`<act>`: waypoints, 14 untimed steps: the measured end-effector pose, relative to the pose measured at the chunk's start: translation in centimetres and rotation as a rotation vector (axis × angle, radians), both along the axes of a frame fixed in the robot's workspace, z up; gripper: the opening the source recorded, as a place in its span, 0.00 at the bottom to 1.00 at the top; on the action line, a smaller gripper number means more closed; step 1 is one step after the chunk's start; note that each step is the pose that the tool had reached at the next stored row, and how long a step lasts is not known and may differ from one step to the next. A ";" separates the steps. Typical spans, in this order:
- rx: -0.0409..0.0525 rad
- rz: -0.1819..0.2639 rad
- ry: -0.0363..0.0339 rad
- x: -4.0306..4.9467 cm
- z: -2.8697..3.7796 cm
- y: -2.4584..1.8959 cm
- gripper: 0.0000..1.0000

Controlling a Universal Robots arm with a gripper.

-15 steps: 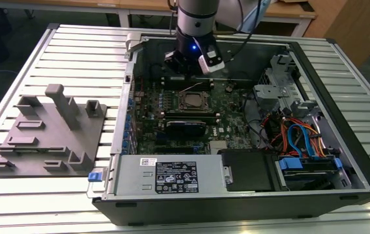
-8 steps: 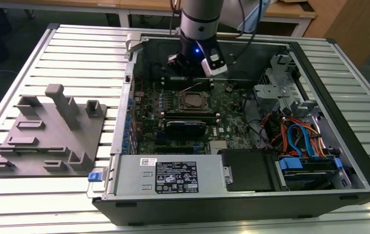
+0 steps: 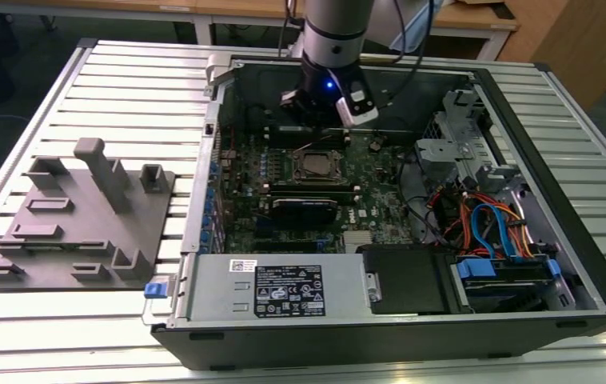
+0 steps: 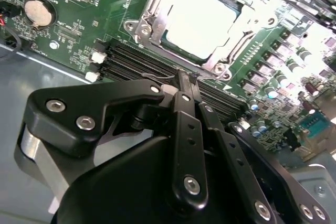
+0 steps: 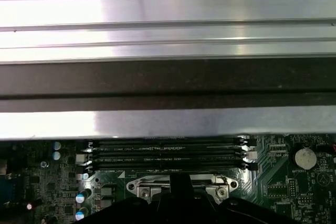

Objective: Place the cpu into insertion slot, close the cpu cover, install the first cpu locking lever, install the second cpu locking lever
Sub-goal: 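Install the first cpu locking lever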

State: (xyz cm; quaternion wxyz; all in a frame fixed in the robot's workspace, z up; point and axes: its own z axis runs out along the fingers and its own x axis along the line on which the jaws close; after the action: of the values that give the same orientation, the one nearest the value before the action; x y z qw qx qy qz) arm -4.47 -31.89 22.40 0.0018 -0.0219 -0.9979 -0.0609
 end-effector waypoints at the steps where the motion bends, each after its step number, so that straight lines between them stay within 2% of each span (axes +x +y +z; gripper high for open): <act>1: 0.0000 0.000 0.0000 0.09 -0.03 0.03 0.11; 14: -0.0002 0.000 0.0001 0.71 -0.33 0.28 0.11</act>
State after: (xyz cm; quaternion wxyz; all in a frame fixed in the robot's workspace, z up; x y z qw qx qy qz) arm -3.77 -31.61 22.07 0.0018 -0.0220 -0.9979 -0.0608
